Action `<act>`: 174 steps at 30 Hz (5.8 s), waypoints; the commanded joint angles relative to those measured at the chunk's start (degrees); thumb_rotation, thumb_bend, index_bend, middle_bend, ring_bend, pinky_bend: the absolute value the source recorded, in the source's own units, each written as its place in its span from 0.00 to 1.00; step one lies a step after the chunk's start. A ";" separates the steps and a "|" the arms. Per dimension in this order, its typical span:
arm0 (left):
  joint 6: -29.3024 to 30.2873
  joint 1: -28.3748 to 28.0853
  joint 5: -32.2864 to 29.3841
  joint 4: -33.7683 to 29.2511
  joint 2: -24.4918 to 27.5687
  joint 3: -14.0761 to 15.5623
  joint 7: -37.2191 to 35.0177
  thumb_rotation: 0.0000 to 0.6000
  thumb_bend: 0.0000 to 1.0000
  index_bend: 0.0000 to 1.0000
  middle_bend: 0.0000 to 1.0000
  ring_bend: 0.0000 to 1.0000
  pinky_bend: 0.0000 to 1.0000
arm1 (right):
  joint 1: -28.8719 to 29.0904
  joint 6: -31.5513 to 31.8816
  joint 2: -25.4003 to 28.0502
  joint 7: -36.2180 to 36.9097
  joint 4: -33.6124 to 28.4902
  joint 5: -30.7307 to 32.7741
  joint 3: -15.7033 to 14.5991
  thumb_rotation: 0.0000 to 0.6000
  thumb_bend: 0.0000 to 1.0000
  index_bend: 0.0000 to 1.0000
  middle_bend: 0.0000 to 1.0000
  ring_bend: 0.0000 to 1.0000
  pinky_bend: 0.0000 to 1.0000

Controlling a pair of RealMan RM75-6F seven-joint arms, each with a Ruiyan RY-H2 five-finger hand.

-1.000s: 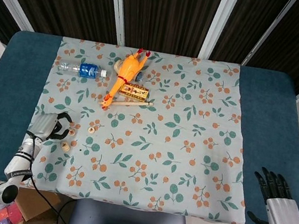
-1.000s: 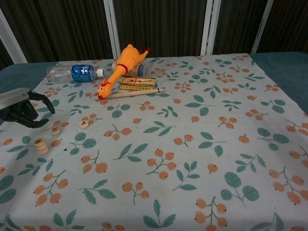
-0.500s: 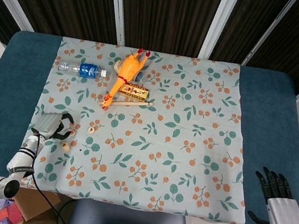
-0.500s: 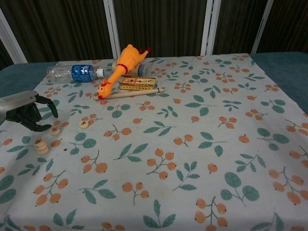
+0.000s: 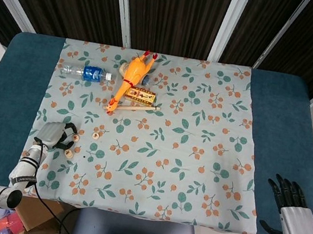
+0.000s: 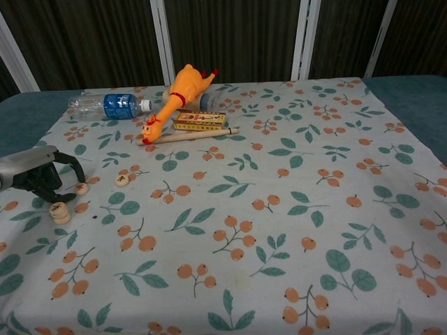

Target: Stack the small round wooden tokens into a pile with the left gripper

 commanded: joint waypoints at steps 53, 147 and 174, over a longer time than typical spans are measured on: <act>10.86 8.01 9.44 -18.05 10.99 2.37 -12.80 1.00 0.37 0.50 1.00 1.00 1.00 | 0.17 -0.57 -0.27 -0.89 -0.18 -0.14 -0.20 1.00 0.13 0.00 0.00 0.00 0.00; 17.94 14.39 18.55 -14.57 6.64 10.98 -6.43 1.00 0.43 0.32 1.00 1.00 1.00 | -0.09 0.30 0.05 0.05 -0.10 -0.87 -0.40 1.00 0.13 0.00 0.00 0.00 0.00; 9.67 0.36 -1.52 -12.33 -0.64 -5.73 10.20 1.00 0.40 0.39 1.00 1.00 1.00 | 0.21 -0.49 -0.03 -0.19 -0.10 -0.27 -0.20 1.00 0.13 0.00 0.00 0.00 0.00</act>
